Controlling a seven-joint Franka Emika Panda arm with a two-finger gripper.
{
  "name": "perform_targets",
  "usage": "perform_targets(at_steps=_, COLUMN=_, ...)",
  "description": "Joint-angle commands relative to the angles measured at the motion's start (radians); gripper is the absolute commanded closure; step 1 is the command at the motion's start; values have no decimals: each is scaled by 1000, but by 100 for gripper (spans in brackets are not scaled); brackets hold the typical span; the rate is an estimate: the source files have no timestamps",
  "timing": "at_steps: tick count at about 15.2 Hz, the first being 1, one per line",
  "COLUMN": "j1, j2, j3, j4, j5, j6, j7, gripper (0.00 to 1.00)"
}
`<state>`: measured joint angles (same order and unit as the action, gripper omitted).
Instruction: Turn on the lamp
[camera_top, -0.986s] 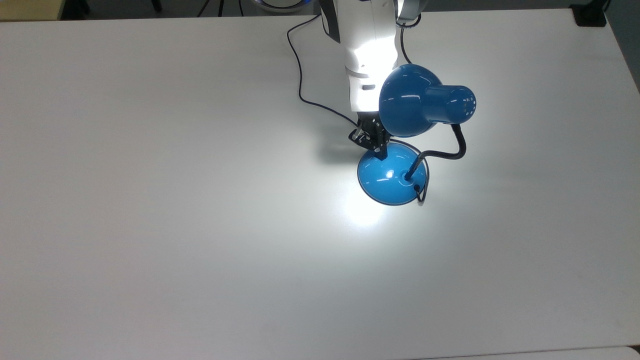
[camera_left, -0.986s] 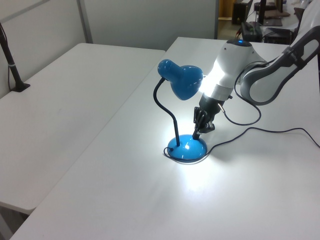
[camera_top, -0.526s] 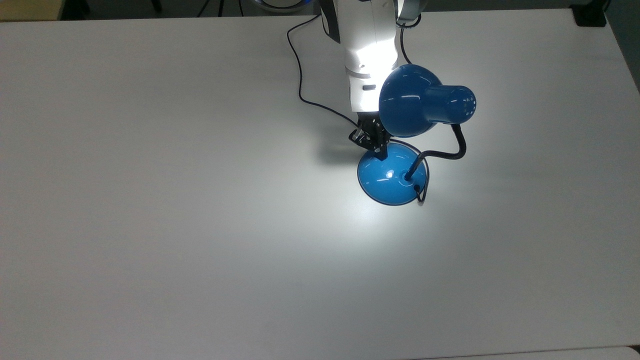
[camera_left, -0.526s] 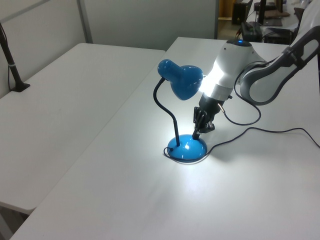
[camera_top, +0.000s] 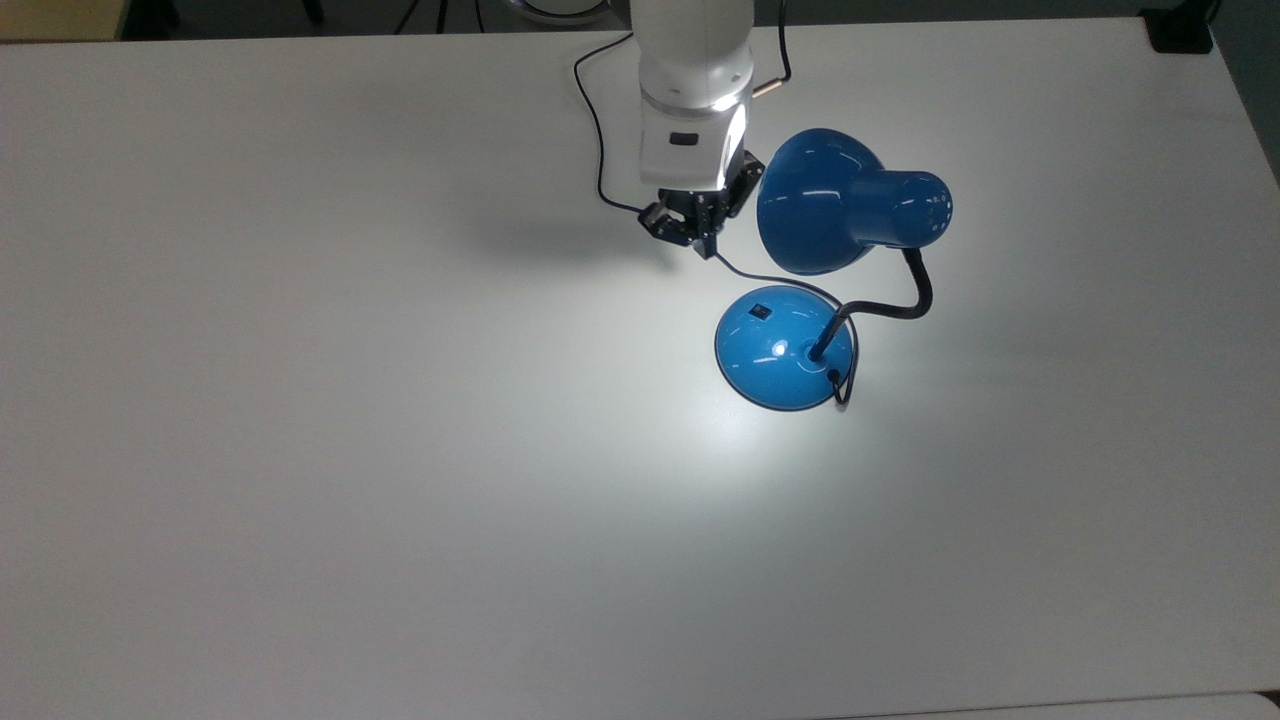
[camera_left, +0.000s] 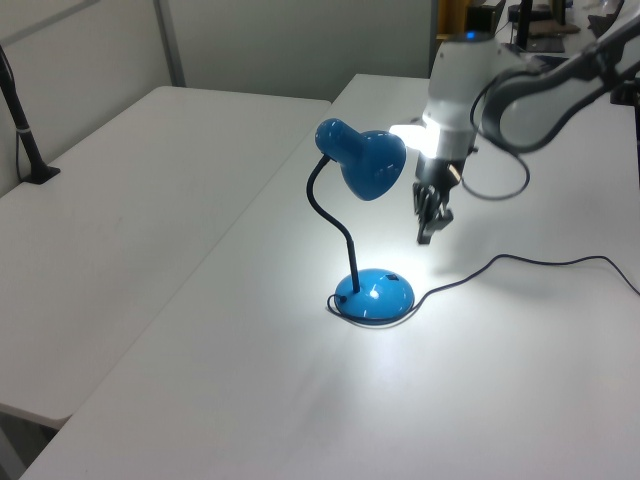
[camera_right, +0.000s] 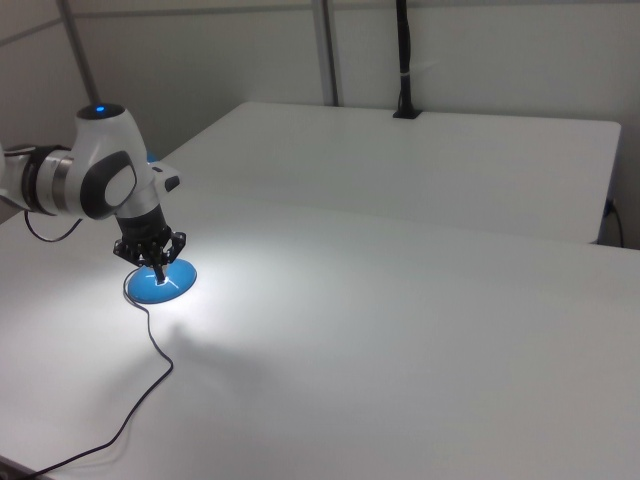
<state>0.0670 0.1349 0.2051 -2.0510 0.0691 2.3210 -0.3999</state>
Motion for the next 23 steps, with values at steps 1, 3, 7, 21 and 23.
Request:
perform_targets(at_steps=1, j1=-68, j2=-102, j3=-3, j4=-18, j5=-20, j6=-164, j7=73, gripper=100)
perform_targets(at_steps=3, j1=-104, j2=-126, j3=-3, j4=26, j5=-57, j6=-285, j7=79, gripper=100)
perform_targets(at_steps=7, j1=-167, j2=-136, j3=-13, j4=188, j5=-60, j6=-497, j7=99, gripper=100)
perform_targets(at_steps=21, j1=-187, j2=-136, j3=-18, j4=428, j5=-169, j6=-713, j7=409, gripper=35)
perform_targets(at_steps=23, j1=-156, j2=-136, j3=-29, j4=427, j5=-219, j6=-716, j7=431, gripper=28)
